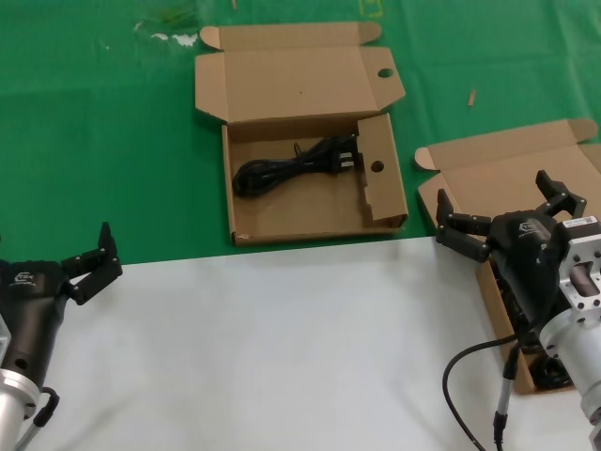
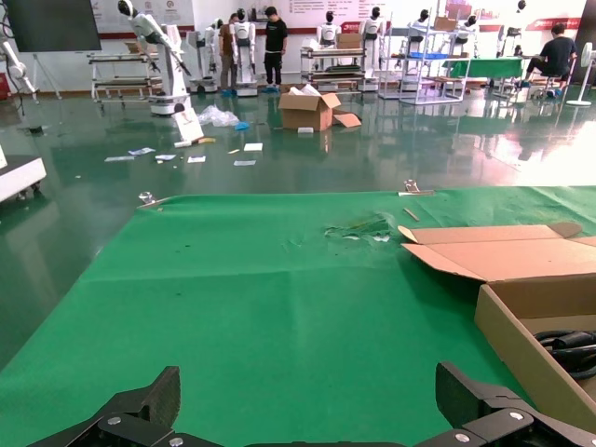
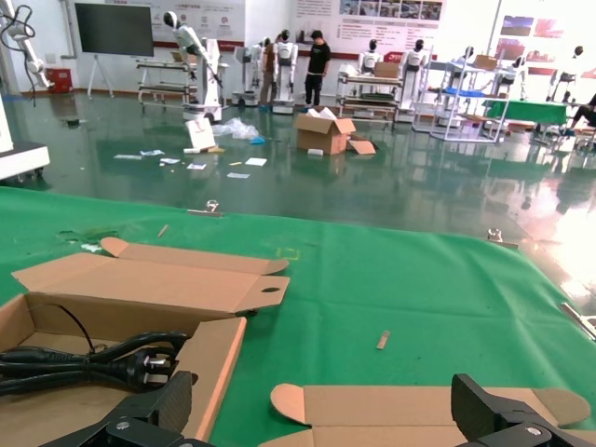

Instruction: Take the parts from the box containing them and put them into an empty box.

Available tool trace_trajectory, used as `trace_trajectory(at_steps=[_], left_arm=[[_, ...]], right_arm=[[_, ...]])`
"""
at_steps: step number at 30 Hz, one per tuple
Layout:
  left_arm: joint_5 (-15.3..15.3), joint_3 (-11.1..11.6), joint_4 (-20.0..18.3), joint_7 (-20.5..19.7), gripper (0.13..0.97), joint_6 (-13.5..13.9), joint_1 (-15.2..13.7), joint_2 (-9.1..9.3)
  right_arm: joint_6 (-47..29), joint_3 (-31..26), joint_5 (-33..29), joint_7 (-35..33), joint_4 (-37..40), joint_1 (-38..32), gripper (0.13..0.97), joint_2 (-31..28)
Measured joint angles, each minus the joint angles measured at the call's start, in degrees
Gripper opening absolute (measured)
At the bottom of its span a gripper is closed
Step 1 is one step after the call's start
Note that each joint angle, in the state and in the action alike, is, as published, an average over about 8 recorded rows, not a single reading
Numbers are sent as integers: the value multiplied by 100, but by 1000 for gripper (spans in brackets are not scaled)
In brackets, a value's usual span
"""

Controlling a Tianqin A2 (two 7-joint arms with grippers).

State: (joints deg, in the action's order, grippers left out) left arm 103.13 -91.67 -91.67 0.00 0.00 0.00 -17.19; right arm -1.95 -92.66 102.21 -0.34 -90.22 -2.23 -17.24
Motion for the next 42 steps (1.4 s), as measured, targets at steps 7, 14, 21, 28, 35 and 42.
trace_trajectory(at_steps=[7, 14, 21, 28, 35, 42], left_arm=[[0, 0, 0, 0, 966, 0, 0, 0], [0, 0, 0, 0, 966, 0, 0, 0], [0, 0, 0, 0, 966, 0, 0, 0], [0, 0, 0, 0, 966, 0, 0, 0], [0, 0, 0, 0, 966, 0, 0, 0], [0, 0, 0, 0, 966, 0, 0, 0]], right_arm=[[0, 0, 0, 0, 0, 0, 966, 0], [0, 0, 0, 0, 0, 0, 966, 0], [0, 0, 0, 0, 0, 0, 966, 0], [0, 0, 0, 0, 0, 0, 966, 0], [0, 0, 0, 0, 0, 0, 966, 0], [0, 0, 0, 0, 0, 0, 966, 0]])
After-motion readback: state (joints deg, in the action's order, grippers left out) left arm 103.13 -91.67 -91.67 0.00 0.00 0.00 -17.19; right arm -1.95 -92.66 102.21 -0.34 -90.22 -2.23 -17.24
